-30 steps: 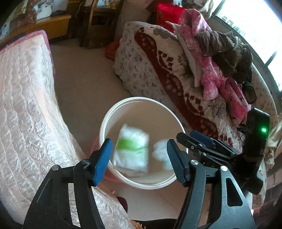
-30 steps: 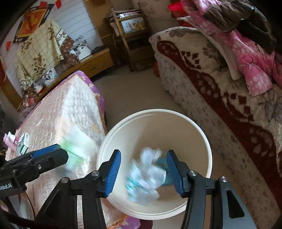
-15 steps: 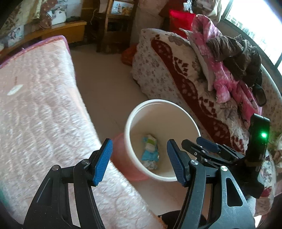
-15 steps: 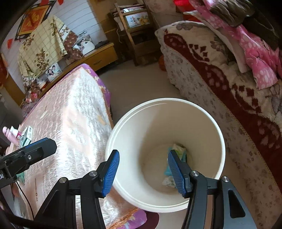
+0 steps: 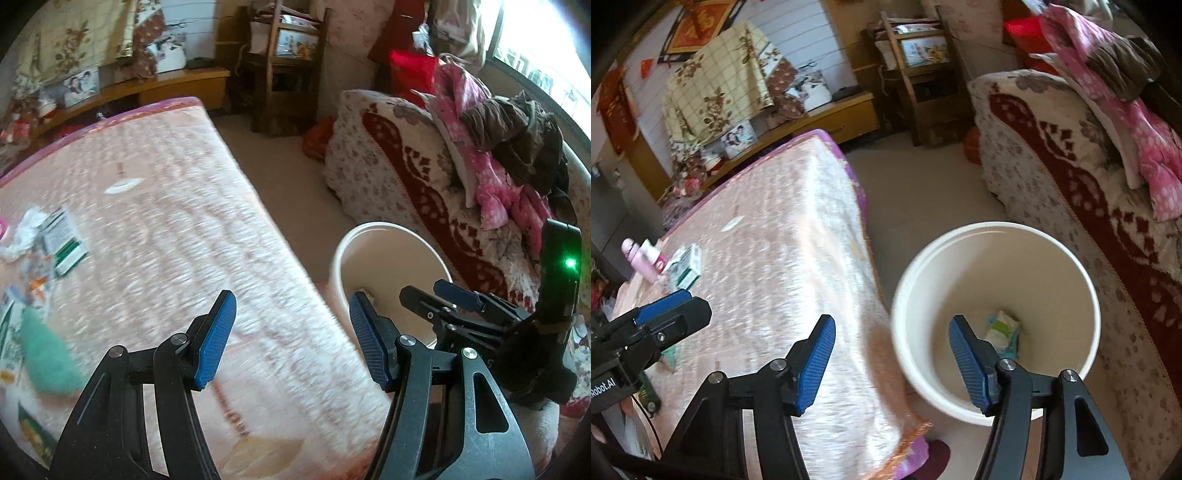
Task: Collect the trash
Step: 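Move both open tools back to the trash on the mattress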
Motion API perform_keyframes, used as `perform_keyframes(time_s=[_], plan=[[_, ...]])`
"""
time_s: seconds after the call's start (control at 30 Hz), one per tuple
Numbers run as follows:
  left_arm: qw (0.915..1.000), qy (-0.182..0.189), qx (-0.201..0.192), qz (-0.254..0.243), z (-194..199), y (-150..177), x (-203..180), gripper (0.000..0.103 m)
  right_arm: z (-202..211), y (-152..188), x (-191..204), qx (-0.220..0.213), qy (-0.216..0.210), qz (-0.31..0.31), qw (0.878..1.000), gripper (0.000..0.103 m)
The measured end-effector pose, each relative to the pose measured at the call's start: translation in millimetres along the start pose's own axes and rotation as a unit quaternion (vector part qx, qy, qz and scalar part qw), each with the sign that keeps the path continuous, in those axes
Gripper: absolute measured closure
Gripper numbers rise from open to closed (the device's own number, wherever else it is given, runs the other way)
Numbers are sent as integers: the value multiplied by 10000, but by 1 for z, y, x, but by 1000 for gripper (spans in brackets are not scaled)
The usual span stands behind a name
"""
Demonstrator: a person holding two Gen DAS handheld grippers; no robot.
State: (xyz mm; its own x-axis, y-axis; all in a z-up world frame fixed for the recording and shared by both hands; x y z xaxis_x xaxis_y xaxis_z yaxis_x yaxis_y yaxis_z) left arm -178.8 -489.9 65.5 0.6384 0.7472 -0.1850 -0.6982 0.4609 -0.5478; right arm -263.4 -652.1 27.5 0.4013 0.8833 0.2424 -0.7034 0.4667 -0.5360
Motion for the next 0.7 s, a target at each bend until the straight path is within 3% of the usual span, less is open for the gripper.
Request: perform_keyframes(time_s=[0.7], plan=[[9934,-650,3,942,72,58,157,40,-25,31,174,480,-721,1220,9887,35]])
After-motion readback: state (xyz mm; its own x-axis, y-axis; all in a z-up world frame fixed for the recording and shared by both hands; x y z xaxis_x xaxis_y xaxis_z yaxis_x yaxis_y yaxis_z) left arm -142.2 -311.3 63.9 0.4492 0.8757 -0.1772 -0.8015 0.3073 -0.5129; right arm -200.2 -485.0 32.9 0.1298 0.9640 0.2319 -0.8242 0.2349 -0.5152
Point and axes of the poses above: each gripper's, at about its wrist camera, not at the fingertips, and z roughly against the way its jaws point, x to its left, y to its underside, the point moved 7 cm from there along -z, roughly the way its jaws point, and after that the axes turned 5 degrees about x, right-handed, at the moved point
